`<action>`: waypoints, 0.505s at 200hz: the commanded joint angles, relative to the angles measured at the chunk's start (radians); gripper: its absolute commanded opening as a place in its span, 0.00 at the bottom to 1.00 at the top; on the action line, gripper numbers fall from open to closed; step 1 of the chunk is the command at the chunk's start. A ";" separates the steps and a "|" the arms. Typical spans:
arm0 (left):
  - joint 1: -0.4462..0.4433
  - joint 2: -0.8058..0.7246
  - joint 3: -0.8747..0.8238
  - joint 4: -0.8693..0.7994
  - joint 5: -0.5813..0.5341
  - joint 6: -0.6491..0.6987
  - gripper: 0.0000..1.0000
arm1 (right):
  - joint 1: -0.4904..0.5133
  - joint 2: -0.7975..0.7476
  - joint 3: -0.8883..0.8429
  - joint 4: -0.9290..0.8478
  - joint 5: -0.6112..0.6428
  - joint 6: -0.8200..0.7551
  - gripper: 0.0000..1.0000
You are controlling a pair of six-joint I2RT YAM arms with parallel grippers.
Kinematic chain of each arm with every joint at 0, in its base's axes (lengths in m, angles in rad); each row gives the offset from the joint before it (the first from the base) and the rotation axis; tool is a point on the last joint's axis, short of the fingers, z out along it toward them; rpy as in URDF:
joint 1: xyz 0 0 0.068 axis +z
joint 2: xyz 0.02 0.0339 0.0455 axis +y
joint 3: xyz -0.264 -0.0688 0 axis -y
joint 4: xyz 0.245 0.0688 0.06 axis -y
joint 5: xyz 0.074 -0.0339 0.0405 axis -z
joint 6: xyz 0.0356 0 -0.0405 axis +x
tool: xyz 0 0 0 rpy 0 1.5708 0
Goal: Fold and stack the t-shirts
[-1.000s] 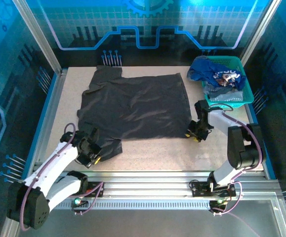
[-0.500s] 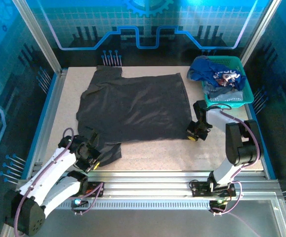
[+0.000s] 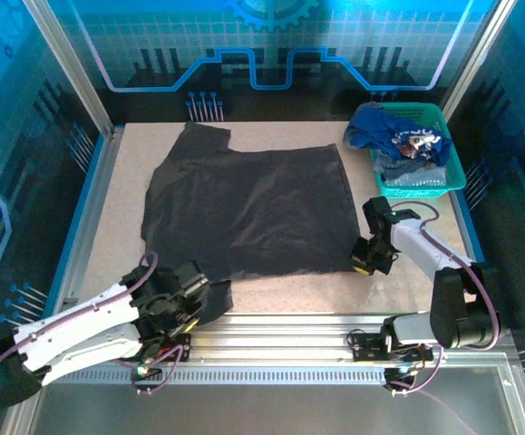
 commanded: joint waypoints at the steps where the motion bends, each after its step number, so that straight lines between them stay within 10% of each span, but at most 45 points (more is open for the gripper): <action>1: -0.016 0.017 0.083 -0.029 -0.083 -0.041 0.00 | 0.001 -0.026 0.013 -0.077 0.017 -0.006 0.00; 63: -0.001 0.031 0.246 0.131 -0.281 0.161 0.00 | 0.007 -0.049 0.043 -0.136 0.017 0.020 0.00; 101: 0.254 0.050 0.246 0.227 -0.200 0.291 0.00 | 0.005 -0.001 0.083 -0.135 0.010 0.045 0.00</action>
